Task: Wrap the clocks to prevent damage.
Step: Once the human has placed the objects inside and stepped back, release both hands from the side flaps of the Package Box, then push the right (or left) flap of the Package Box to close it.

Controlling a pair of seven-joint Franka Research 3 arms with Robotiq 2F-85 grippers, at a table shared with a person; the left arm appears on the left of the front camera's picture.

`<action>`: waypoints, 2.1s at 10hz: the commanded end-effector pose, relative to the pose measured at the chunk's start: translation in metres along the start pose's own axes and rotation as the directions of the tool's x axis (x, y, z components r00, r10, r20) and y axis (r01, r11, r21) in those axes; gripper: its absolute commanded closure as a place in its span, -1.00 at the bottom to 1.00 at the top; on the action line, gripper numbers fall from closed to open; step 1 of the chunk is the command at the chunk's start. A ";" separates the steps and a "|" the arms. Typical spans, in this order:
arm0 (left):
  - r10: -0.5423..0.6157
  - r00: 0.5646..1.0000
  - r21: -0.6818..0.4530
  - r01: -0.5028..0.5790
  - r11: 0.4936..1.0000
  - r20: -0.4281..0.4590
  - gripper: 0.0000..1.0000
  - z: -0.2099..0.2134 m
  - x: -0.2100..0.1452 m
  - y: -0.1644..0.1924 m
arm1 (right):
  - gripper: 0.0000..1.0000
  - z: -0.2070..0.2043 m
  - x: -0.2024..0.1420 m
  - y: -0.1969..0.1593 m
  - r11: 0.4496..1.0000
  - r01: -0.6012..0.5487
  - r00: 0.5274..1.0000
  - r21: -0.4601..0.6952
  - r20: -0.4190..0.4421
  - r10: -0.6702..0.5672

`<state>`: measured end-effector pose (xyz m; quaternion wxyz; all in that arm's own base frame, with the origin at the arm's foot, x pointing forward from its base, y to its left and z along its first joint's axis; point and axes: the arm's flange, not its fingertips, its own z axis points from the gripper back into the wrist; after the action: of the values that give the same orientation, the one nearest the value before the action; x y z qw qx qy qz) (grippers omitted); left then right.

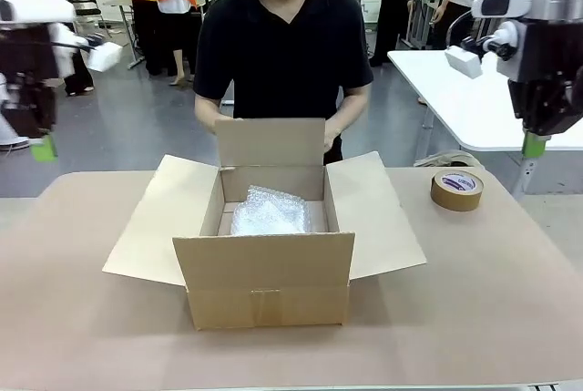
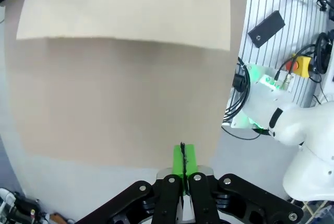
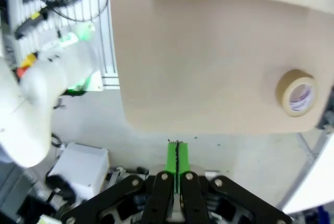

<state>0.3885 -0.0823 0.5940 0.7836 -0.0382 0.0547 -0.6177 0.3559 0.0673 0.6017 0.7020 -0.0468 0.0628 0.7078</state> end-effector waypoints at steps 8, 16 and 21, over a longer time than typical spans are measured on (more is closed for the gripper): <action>0.006 0.998 0.015 -0.007 1.000 0.056 0.98 -0.010 -0.034 -0.004 | 0.98 -0.009 -0.018 -0.006 0.999 0.042 0.999 0.005 0.016 -0.043; 0.006 0.998 0.015 -0.007 1.000 0.056 0.98 -0.010 -0.034 -0.004 | 0.98 -0.009 -0.018 -0.006 0.999 0.042 0.999 0.005 0.016 -0.043; 0.006 0.998 0.015 -0.007 1.000 0.056 0.98 -0.010 -0.034 -0.004 | 0.98 -0.009 -0.018 -0.006 0.999 0.042 0.999 0.005 0.016 -0.043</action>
<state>0.3745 -0.0497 0.5830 0.7838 -0.0524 0.0222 -0.6184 0.3625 0.0487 0.5948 0.7193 -0.0434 0.0561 0.6911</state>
